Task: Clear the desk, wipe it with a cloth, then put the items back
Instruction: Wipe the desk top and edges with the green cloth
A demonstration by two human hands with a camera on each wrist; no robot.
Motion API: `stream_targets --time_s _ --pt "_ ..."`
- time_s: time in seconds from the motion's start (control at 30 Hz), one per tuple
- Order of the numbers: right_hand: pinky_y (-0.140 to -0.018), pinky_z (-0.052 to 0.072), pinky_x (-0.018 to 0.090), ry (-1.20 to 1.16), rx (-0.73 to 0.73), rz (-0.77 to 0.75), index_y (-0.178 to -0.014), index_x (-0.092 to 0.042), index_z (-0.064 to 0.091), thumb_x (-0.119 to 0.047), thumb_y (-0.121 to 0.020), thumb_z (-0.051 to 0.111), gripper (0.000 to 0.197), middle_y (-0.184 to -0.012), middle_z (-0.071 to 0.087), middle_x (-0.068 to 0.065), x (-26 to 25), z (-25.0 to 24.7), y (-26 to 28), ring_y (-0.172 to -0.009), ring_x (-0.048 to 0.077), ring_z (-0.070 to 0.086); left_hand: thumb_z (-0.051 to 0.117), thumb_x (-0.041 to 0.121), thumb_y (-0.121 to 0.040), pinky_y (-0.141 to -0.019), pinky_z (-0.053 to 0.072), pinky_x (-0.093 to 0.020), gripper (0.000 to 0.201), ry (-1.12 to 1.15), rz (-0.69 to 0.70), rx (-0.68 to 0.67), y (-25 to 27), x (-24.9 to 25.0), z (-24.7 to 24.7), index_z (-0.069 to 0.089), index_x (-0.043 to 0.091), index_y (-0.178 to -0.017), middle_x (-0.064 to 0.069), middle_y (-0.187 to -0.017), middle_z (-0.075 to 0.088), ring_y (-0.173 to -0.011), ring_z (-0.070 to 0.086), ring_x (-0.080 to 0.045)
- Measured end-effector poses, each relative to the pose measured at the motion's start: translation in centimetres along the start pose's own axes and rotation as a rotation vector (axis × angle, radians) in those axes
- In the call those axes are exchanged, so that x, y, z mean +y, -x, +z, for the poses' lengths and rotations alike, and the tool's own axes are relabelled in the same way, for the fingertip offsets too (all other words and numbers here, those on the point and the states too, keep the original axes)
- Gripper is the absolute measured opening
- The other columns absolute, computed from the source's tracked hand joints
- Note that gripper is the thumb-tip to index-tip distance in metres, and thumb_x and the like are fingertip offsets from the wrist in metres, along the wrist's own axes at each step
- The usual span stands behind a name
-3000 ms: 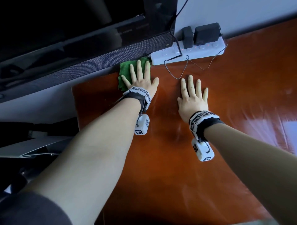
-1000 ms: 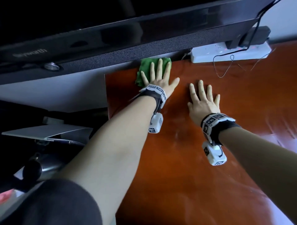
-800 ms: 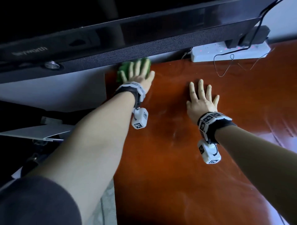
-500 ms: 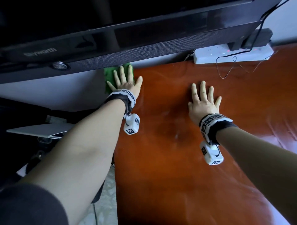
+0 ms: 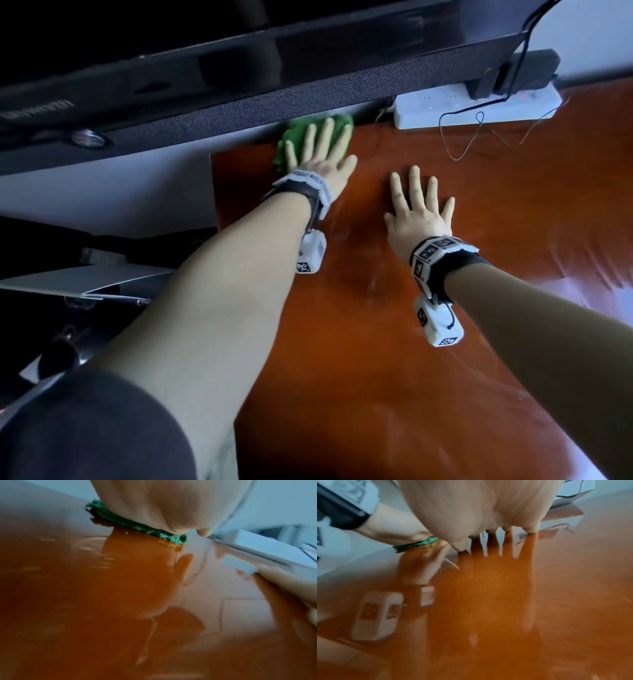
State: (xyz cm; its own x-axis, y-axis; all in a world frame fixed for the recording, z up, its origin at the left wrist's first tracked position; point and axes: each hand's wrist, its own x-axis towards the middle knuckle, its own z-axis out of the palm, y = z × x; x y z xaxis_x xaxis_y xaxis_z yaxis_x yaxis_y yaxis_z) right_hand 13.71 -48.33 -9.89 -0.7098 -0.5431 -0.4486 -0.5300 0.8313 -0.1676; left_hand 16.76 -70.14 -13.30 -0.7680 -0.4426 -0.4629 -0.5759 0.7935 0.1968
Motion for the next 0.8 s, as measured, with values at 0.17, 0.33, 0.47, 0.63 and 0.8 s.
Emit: stream_targets --time_s 0.17,0.33,0.47,0.63,0.8 --pt "-0.119 -0.001 0.059 0.019 -0.022 -0.008 -0.155 -0.035 -0.014 -0.041 -0.103 0.027 0.066 -0.162 -0.023 -0.004 0.1 -0.2 0.1 -0.150 0.029 -0.014 0.021 0.055 -0.102 -0.119 0.000 -0.052 0.059 0.122 -0.226 0.186 6.6 -8.0 -2.0 0.007 0.039 -0.157 0.004 -0.166 -0.003 -0.153 0.000 -0.023" --pt "-0.118 0.001 0.059 0.027 -0.024 0.008 -0.156 -0.033 -0.011 -0.039 -0.103 0.028 0.065 -0.163 -0.021 -0.002 -0.4 -0.3 0.3 -0.150 0.031 -0.012 0.020 0.059 -0.100 -0.118 -0.003 -0.061 0.064 0.082 -0.288 0.206 12.6 -7.4 1.9 -0.001 0.038 -0.157 0.003 -0.166 -0.011 -0.152 -0.009 -0.025" --pt "-0.119 0.002 0.058 0.003 -0.040 0.026 -0.156 -0.033 -0.009 -0.038 -0.103 0.029 0.065 -0.163 -0.020 -0.002 -0.6 -0.3 0.5 -0.151 0.031 -0.011 0.018 0.060 -0.099 -0.118 -0.008 -0.060 0.065 0.060 -0.231 0.160 17.4 -3.5 5.1 -0.007 0.040 -0.156 0.006 -0.164 -0.019 -0.151 -0.016 -0.022" --pt "-0.120 0.002 0.057 0.008 -0.037 0.014 -0.156 -0.033 -0.011 -0.039 -0.102 0.029 0.066 -0.163 -0.021 -0.002 -0.4 0.5 1.5 -0.150 0.031 -0.011 0.017 0.061 -0.099 -0.118 -0.006 -0.059 0.061 0.128 -0.230 0.160 14.5 -5.4 3.6 -0.004 0.045 -0.155 0.010 -0.165 -0.014 -0.152 -0.013 -0.020" --pt "-0.120 0.002 0.056 0.014 -0.008 0.007 -0.155 -0.035 -0.011 -0.040 -0.102 0.030 0.067 -0.163 -0.020 -0.003 -0.1 0.9 1.5 -0.151 0.030 -0.011 0.022 0.061 -0.099 -0.118 0.000 -0.059 0.062 0.227 -0.363 0.200 7.1 -9.0 -1.1 0.004 0.043 -0.156 0.008 -0.166 -0.007 -0.153 -0.007 -0.022"
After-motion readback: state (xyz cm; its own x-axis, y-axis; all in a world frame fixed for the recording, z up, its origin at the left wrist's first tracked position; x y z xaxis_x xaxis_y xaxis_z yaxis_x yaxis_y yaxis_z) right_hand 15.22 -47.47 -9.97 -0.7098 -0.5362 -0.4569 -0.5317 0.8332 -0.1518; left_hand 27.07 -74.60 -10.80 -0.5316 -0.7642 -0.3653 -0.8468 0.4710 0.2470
